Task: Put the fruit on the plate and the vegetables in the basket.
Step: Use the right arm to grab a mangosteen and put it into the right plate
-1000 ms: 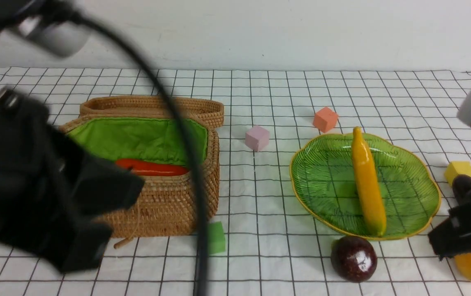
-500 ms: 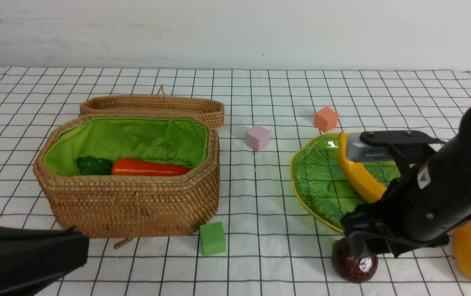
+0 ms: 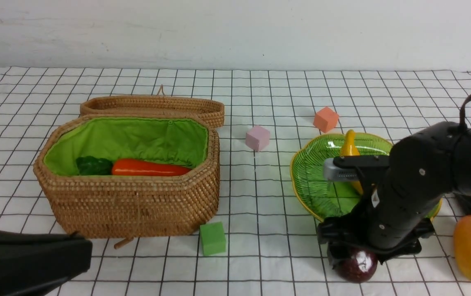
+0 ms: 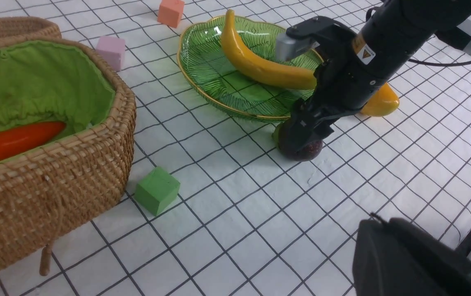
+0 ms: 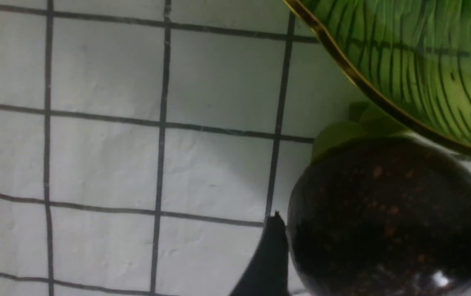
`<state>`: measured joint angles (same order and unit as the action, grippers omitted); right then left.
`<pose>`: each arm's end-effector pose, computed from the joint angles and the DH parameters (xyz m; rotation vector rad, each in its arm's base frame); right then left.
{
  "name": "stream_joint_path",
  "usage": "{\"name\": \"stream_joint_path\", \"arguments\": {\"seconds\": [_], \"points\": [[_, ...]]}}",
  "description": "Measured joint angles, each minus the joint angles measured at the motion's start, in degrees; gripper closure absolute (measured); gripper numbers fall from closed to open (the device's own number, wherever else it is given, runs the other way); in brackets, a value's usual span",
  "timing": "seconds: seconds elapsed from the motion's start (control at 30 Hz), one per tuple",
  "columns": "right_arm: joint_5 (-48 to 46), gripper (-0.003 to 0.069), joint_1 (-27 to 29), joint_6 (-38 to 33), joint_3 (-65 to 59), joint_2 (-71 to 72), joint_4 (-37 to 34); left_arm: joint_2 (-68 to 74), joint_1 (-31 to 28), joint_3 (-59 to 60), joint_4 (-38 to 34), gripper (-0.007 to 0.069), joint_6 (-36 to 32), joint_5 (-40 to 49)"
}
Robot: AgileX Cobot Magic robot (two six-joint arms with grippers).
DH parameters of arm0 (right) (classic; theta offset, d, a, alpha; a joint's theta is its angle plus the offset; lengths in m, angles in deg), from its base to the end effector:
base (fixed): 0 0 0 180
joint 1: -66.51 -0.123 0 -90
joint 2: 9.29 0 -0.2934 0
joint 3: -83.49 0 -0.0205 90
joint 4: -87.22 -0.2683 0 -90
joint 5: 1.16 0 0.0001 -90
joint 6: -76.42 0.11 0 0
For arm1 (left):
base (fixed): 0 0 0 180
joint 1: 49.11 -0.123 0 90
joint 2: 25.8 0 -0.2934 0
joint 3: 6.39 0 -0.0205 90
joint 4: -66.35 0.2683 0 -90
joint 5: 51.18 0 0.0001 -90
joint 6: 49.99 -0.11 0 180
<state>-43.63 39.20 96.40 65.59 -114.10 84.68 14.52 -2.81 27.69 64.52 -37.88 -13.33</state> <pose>0.3005 0.1589 0.1726 -0.1443 2.9082 0.1975 0.0889 -0.0962 0.3630 0.5839 1.9402 -0.6960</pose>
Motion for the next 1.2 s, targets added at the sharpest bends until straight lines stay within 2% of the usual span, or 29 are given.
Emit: {"name": "stream_joint_path", "arguments": {"seconds": [0.77,0.9,1.03,1.2], "points": [[2.5,0.0067,-0.3,-0.3,0.6,-4.1,-0.1,0.0,0.0,0.0,-0.2,0.0638,0.0,3.0],[-0.3,0.0067,-0.3,-2.7,0.5,-3.3,-1.8,0.0,0.0,0.0,-0.2,0.0638,0.0,3.1],[-5.8,0.0069,-0.3,-7.1,0.2,0.9,-8.0,0.0,0.0,0.0,-0.2,0.0638,0.0,3.1],[-2.6,0.0069,0.0,-9.8,0.3,8.6,-9.6,0.0,0.0,0.0,-0.2,0.0638,0.0,2.7]]}}
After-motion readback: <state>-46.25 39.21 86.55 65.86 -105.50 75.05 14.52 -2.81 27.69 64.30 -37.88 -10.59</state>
